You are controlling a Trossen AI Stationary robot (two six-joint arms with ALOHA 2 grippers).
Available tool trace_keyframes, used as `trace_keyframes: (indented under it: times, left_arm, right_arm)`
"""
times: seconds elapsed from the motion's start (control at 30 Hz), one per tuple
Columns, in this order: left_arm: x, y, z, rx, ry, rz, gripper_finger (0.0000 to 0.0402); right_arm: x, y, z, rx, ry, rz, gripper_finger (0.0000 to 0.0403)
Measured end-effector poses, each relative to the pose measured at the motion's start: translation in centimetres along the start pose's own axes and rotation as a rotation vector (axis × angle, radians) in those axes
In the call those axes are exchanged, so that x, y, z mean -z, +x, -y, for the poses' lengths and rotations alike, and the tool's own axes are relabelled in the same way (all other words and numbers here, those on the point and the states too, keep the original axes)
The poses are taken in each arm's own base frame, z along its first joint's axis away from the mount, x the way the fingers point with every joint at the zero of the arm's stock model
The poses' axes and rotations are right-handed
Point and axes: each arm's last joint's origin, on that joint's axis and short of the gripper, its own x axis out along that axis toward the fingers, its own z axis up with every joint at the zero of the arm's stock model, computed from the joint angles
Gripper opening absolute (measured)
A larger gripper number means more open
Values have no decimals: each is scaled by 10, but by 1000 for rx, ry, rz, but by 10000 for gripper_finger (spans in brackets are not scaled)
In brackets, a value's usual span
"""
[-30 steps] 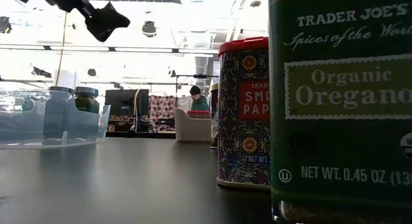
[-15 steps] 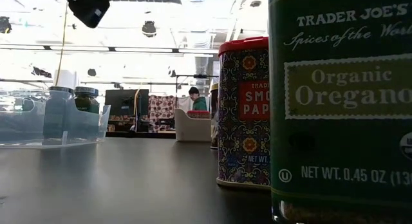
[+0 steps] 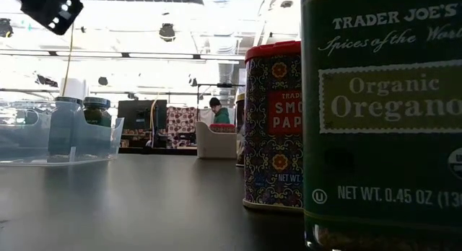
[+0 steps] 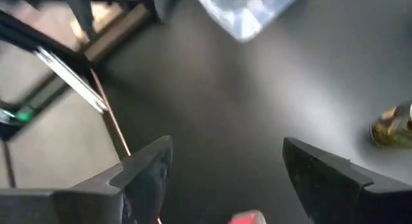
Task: Sort spices by type
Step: Put the red seasoning can into the white bin
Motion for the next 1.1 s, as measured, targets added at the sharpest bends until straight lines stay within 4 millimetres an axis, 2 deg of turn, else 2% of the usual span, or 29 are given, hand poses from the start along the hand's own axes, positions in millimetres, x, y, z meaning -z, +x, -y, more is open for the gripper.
trace_keyframes:
  times: [0.2,0.37,0.53,0.83,1.1]
  left_arm:
    - [10,-4,-2,-133,-17,-10,332]
    - [16,-4,-4,-176,-26,-65,332]
    - [21,-5,-6,-194,-36,-108,332]
    - [24,-6,-8,-208,-28,-143,332]
    - [25,-6,-8,-213,-25,-155,332]
  right_arm:
    - [7,29,-13,60,-31,-181,320]
    - [29,61,-8,99,-18,-386,320]
    - [44,80,-3,135,-42,-529,320]
    - [47,77,-1,139,-114,-572,320]
    - [59,84,0,148,-157,-594,320]
